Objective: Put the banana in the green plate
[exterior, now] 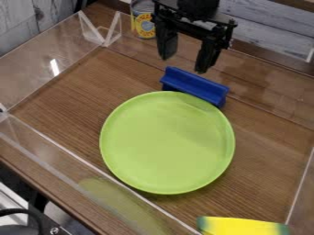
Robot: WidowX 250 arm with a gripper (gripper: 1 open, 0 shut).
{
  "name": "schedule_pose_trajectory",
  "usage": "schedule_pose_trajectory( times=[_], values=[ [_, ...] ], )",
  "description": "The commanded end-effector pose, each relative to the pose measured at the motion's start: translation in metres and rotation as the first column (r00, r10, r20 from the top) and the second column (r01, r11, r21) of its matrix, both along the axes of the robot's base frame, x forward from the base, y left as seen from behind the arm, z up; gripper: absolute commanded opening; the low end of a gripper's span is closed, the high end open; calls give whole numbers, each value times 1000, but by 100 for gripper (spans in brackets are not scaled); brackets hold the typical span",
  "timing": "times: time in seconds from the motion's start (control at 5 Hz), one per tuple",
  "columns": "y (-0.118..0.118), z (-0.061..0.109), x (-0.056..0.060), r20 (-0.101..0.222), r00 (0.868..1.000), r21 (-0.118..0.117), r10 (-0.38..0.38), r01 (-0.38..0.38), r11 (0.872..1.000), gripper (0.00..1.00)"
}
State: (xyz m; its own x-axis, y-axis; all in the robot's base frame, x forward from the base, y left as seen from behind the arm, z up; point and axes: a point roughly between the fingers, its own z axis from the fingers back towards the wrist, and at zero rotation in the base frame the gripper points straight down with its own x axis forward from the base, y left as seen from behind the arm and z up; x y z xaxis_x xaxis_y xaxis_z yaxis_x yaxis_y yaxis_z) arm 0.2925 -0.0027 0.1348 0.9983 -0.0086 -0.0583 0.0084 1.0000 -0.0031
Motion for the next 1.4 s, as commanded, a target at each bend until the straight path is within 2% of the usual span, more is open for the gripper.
schedule_pose_trajectory(
  times=[0.0, 0.2, 0.4, 0.6, 1.0, 1.2],
  values=[
    [-9, -7, -12, 12, 1000, 0, -24, 24, 1000, 100],
    [-26, -15, -33, 55, 996, 3, -72, 72, 997, 100],
    [-49, -14, -58, 88, 984, 8, -153, 153, 988, 100],
    [-70, -14, -78, 118, 971, 15, -208, 208, 978, 100],
    [-92, -24, -100, 157, 956, 8, -246, 248, 969, 100],
    [-103, -38, -111, 177, 942, 12, -285, 287, 958, 100]
  ],
)
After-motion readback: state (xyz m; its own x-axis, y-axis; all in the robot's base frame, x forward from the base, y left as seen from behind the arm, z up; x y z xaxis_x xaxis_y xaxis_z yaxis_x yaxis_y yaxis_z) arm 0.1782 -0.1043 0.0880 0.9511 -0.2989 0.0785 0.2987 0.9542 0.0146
